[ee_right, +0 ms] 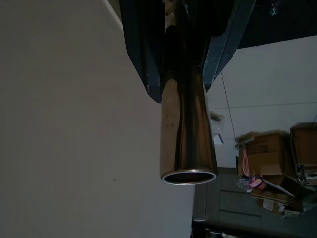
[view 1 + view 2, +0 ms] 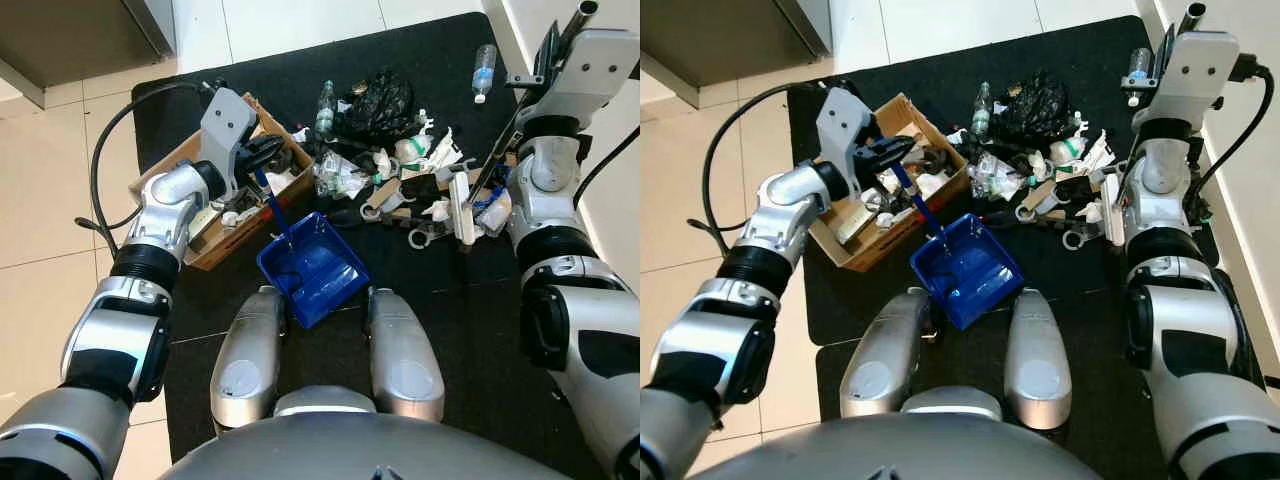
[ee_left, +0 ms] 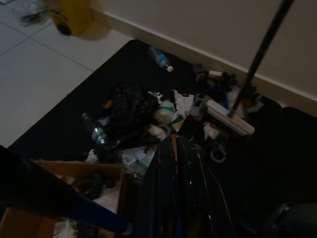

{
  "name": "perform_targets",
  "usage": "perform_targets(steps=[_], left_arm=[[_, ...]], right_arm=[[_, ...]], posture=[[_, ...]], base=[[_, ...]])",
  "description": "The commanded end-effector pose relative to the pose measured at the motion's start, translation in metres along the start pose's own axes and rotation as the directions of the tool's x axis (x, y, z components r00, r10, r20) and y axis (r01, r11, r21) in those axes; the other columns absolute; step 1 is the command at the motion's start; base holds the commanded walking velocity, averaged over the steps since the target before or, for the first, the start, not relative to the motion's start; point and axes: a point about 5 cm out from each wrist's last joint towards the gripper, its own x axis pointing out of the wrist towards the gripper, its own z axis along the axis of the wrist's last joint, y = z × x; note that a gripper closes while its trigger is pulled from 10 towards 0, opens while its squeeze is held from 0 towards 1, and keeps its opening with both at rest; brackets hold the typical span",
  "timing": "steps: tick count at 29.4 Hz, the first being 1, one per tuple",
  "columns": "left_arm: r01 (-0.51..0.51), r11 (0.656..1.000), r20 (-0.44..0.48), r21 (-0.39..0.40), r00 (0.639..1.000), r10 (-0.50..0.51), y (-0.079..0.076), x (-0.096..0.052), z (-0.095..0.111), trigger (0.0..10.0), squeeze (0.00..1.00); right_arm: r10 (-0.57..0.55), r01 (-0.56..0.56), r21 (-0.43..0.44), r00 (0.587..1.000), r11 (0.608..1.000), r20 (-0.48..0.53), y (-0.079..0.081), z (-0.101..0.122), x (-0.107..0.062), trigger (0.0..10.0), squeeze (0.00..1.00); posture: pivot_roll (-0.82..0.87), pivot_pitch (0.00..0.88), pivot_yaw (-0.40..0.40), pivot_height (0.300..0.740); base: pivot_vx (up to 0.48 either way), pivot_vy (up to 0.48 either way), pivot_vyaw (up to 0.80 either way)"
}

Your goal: Sweep floor

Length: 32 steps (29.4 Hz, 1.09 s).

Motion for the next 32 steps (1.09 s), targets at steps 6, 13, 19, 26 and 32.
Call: perform_targets(steps=[6, 13, 19, 26, 32], left_arm=[[0.087, 0.995, 0.030, -0.052, 0.996, -0.086, -0.010, -0.014, -0.002, 10.0, 1.00], [0.147, 0.988, 0.065, -0.056, 0.988, -0.143, -0.023, -0.022, 0.007, 10.0, 1.00], [0.215, 0.972, 0.035, -0.089, 0.976, -0.213, -0.033, -0.043, 0.006, 10.0, 0.00], [0.136, 0.983, -0.062, -0.122, 0.988, -0.144, -0.019, -0.080, -0.005, 10.0, 0.00], [-0.018, 0.992, -0.138, -0.122, 0.990, 0.001, 0.011, -0.098, -0.011, 10.0, 0.00]], right_arm=[[0.006, -0.006, -0.007, 1.000, 1.000, 0.031, -0.001, 0.003, 0.000, 10.0, 0.00], [0.009, -0.009, -0.002, 1.000, 1.000, 0.029, 0.002, 0.003, -0.001, 10.0, 0.00], [0.010, -0.010, -0.001, 1.000, 1.000, 0.027, 0.002, 0.002, -0.002, 10.0, 0.00], [0.009, -0.009, -0.001, 1.000, 1.000, 0.022, 0.001, 0.000, -0.003, 10.0, 0.00], [0.014, -0.014, 0.004, 1.000, 1.000, 0.020, 0.005, 0.001, -0.003, 10.0, 0.00]], posture=[[0.07, 0.164, 0.060, 0.740], [0.08, 0.168, 0.063, 0.740], [0.08, 0.174, 0.066, 0.740], [0.09, 0.179, 0.067, 0.740], [0.10, 0.184, 0.066, 0.740]], base=[[0.000, 0.000, 0.00], [0.000, 0.000, 0.00], [0.000, 0.000, 0.00], [0.000, 0.000, 0.00], [0.000, 0.000, 0.00]])
